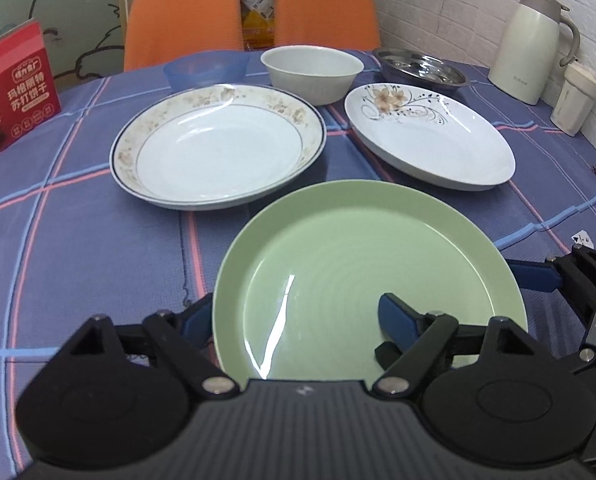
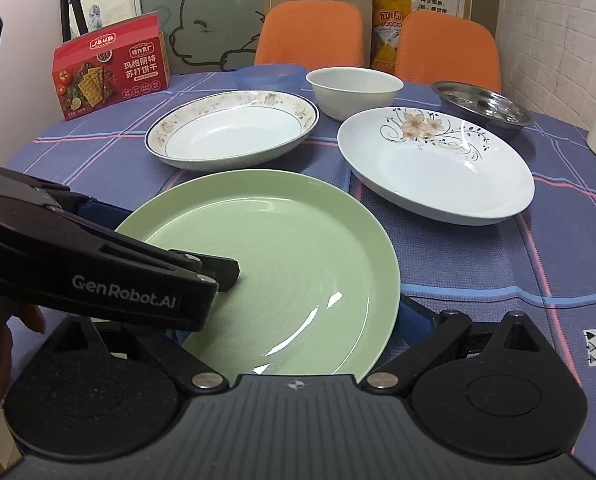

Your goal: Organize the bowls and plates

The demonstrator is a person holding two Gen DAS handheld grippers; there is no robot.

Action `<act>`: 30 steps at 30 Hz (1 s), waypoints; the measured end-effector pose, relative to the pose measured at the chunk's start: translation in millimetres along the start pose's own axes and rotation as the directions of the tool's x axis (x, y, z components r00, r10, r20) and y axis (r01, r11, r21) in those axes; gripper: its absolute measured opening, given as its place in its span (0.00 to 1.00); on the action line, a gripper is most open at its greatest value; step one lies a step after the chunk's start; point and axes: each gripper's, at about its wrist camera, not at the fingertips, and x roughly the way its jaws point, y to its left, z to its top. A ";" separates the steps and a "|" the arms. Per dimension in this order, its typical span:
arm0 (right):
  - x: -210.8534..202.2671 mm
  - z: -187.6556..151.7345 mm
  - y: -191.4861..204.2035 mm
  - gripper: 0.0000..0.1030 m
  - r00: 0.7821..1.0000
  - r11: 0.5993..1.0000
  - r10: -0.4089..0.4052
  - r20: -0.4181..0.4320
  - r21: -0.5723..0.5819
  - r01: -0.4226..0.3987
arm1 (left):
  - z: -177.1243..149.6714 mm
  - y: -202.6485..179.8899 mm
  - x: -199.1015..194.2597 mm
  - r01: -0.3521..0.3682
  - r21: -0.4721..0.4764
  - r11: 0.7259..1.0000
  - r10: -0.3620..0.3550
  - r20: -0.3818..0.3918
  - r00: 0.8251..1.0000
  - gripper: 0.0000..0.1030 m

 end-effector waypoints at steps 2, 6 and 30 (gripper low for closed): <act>-6.6 0.8 4.0 0.85 1.000 1.000 -0.021 0.022 -0.003 0.021 | -0.3 2.7 -7.6 0.018 -0.014 1.000 -0.018 0.012 1.000 0.73; -18.3 5.8 15.9 0.86 0.997 1.000 -0.009 0.072 -0.018 0.010 | -2.1 12.1 -24.3 0.001 -0.042 0.999 0.001 0.043 0.999 0.73; 34.2 22.1 97.0 0.87 0.993 0.989 0.120 0.002 -0.090 -0.120 | -29.8 105.1 -34.8 -0.128 -0.162 0.978 0.135 0.028 0.991 0.74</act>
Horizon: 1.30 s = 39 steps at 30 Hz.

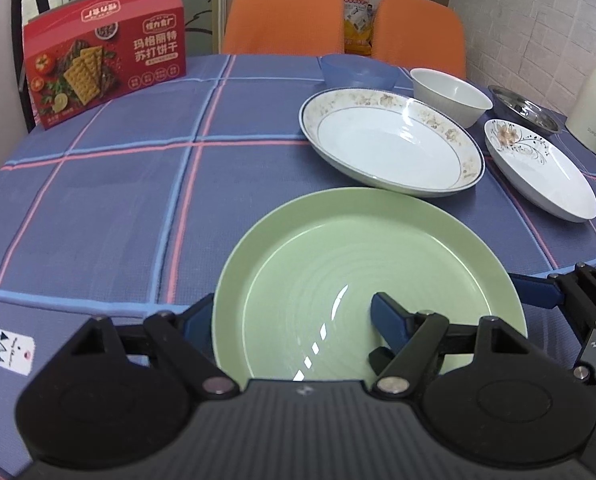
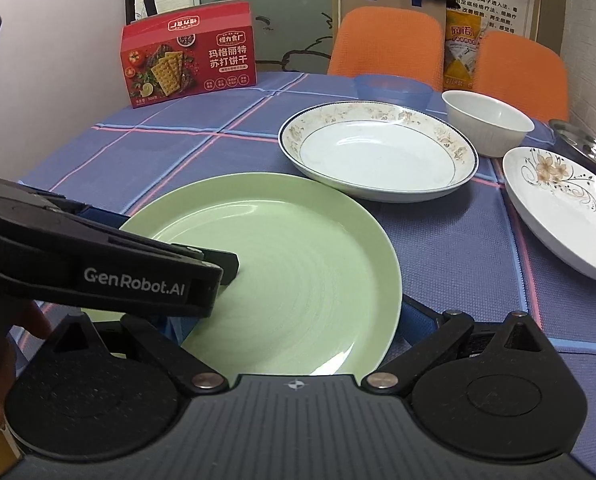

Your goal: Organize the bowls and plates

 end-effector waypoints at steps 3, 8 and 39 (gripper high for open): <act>-3.5 -0.6 -6.6 0.83 0.999 0.999 0.037 -0.004 -0.006 -0.037 | 0.3 4.7 -2.4 0.022 -0.009 1.000 -0.022 0.004 1.000 0.82; -42.3 16.6 -40.5 0.85 0.987 0.997 -0.029 0.155 0.068 0.019 | 17.5 22.0 -28.6 0.027 -0.036 0.999 -0.022 0.143 0.989 0.96; 76.2 98.9 -91.5 0.85 0.991 0.994 -0.098 0.090 -0.036 0.102 | 126.0 42.3 92.4 0.088 -0.142 0.986 -0.086 0.016 0.996 0.97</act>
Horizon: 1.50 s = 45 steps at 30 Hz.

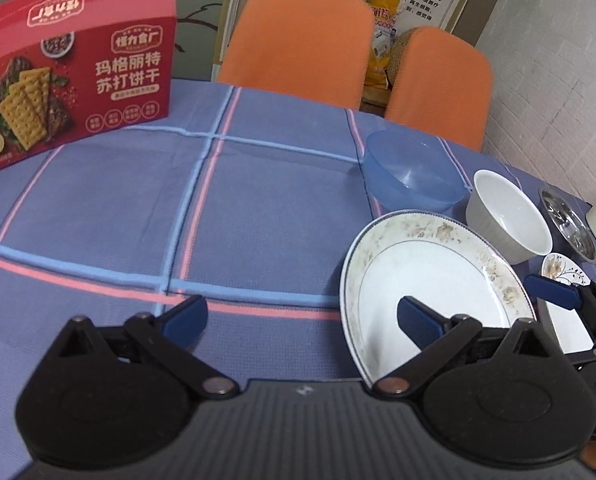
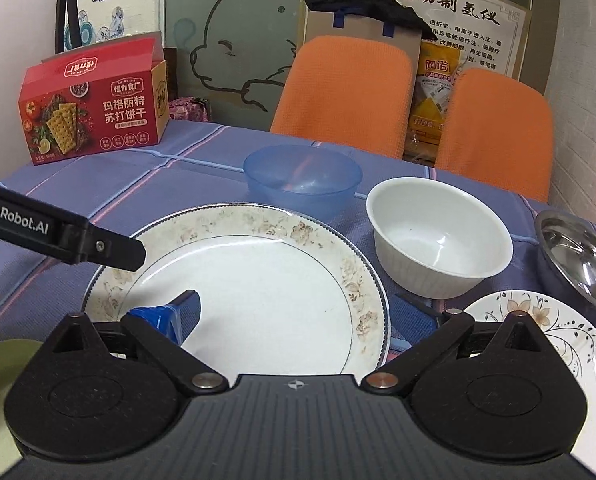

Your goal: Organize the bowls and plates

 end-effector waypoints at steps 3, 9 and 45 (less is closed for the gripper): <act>-4.9 4.7 -5.9 0.85 0.998 0.998 0.048 0.050 0.042 -0.050 | -2.9 0.5 -6.8 -0.013 0.012 1.000 0.013 0.029 1.000 0.97; 3.9 3.4 -19.5 0.85 0.998 0.995 0.055 0.029 0.078 -0.057 | -8.7 0.2 -17.2 -0.047 0.053 0.998 0.044 0.061 0.997 0.97; 16.0 -14.9 2.6 0.86 0.995 0.994 0.088 -0.041 0.074 -0.085 | -4.8 -31.1 21.6 -0.136 0.189 0.972 0.133 0.033 0.991 0.97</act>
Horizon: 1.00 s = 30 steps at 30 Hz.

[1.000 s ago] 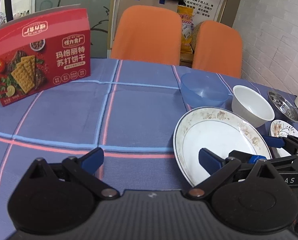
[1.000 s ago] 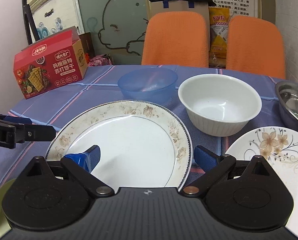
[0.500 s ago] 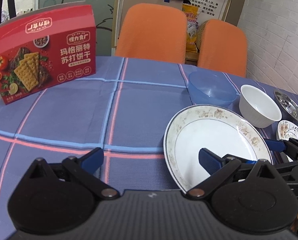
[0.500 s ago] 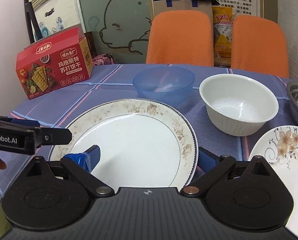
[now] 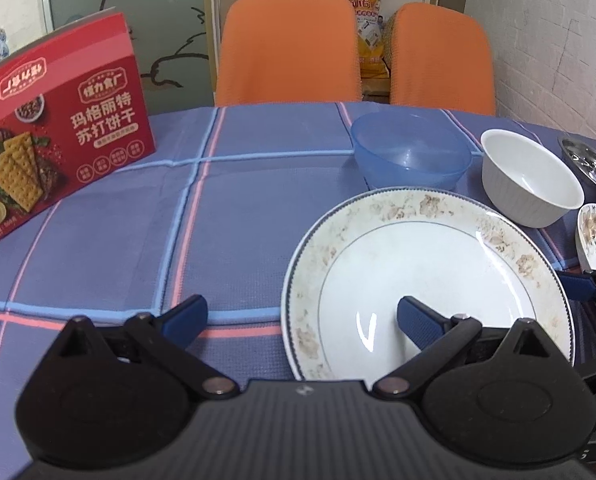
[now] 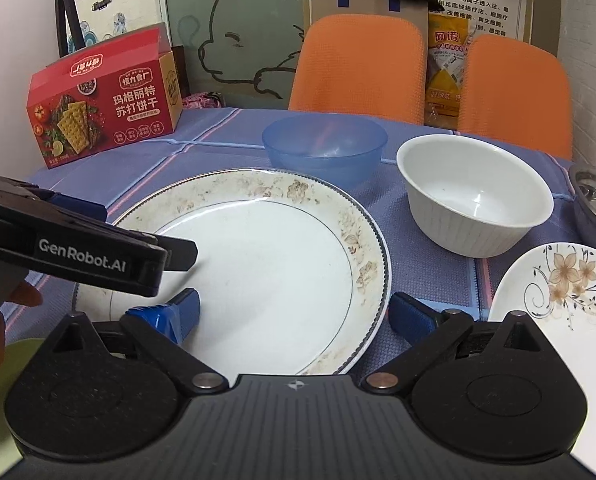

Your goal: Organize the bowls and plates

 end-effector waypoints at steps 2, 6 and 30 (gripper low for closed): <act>-0.1 -1.2 0.4 0.87 1.000 1.000 0.005 0.012 -0.008 -0.005 | -0.6 -3.3 3.3 0.003 0.004 1.000 -0.003 -0.008 1.000 0.97; -0.8 -3.2 0.9 0.87 1.000 1.000 0.006 0.030 -0.016 -0.006 | -1.0 -7.4 5.5 0.011 0.009 1.000 -0.011 -0.008 1.000 0.97; -21.5 13.1 15.5 0.87 0.999 1.000 0.013 0.034 0.015 -0.013 | 6.2 -23.7 -15.0 0.124 -0.004 0.992 -0.124 0.011 0.992 0.90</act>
